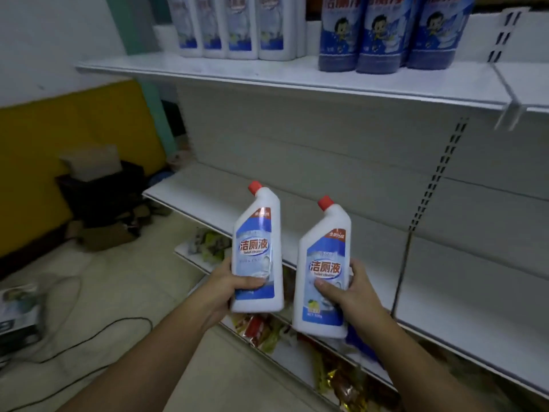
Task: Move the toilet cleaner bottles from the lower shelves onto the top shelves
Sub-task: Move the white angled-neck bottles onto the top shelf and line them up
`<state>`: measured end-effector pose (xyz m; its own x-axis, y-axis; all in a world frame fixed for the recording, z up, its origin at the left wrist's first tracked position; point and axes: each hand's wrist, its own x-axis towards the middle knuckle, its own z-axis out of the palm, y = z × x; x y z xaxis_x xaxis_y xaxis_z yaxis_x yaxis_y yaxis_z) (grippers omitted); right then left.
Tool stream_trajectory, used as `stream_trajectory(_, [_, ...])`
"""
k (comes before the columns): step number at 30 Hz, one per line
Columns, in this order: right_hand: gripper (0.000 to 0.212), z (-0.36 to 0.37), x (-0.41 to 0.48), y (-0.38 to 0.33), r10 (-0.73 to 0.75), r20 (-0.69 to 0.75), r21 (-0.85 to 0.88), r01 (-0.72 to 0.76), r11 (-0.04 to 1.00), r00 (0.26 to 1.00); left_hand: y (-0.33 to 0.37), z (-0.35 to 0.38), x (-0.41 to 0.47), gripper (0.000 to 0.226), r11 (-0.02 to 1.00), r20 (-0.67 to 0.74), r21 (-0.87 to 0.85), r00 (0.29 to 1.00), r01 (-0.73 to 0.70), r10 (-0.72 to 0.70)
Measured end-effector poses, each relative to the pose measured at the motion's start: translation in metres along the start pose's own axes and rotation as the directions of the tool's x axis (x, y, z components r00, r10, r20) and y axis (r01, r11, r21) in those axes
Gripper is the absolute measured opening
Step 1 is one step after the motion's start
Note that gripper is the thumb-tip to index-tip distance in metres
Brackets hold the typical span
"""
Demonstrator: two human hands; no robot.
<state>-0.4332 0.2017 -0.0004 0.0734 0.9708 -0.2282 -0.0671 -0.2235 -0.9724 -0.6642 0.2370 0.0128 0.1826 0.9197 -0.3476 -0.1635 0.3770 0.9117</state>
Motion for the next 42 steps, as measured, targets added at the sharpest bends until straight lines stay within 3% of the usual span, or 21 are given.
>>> stream_trajectory(6, [0.057,0.094,0.005,-0.054,-0.13,0.121,-0.071,0.14,0.988,0.984,0.057,-0.084,-0.024,0.099,0.988,-0.035,-0.007,0.987,-0.154,0.154])
stream_trajectory(10, [0.059,0.149,0.004,-0.103,-0.238,0.157,-0.063,0.25,0.966,0.958,0.119,-0.13,-0.031,0.073,0.964,0.068,-0.06,0.963,-0.257,0.261])
stream_trajectory(14, [0.064,0.179,0.005,-0.163,-0.372,0.1,-0.003,0.374,0.927,0.923,0.196,-0.151,-0.029,0.104,0.925,0.177,-0.06,0.908,-0.374,0.379])
stream_trajectory(18, [0.063,0.191,0.023,-0.237,-0.484,0.023,0.015,0.484,0.875,0.875,0.271,-0.148,-0.002,0.091,0.867,0.246,-0.078,0.834,-0.492,0.495])
stream_trajectory(23, [0.061,0.194,0.069,-0.312,-0.604,-0.067,-0.059,0.601,0.797,0.794,0.345,-0.139,0.048,0.098,0.789,0.199,-0.055,0.767,-0.612,0.609])
stream_trajectory(27, [0.053,0.201,0.116,-0.35,-0.611,-0.075,-0.122,0.601,0.79,0.788,0.384,-0.142,0.089,0.07,0.769,0.162,-0.066,0.754,-0.636,0.637])
stream_trajectory(31, [0.044,0.221,0.169,-0.374,-0.617,-0.119,-0.195,0.591,0.783,0.778,0.414,-0.158,0.133,0.061,0.738,0.156,-0.029,0.726,-0.674,0.669])
stream_trajectory(37, [0.046,0.262,0.238,-0.394,-0.534,-0.219,-0.268,0.475,0.838,0.817,0.464,-0.182,0.216,0.072,0.736,0.229,0.158,0.75,-0.658,0.621])
stream_trajectory(42, [0.047,0.303,0.297,-0.396,-0.472,-0.329,-0.234,0.414,0.88,0.818,0.494,-0.196,0.291,0.072,0.706,0.33,0.296,0.763,-0.643,0.556])
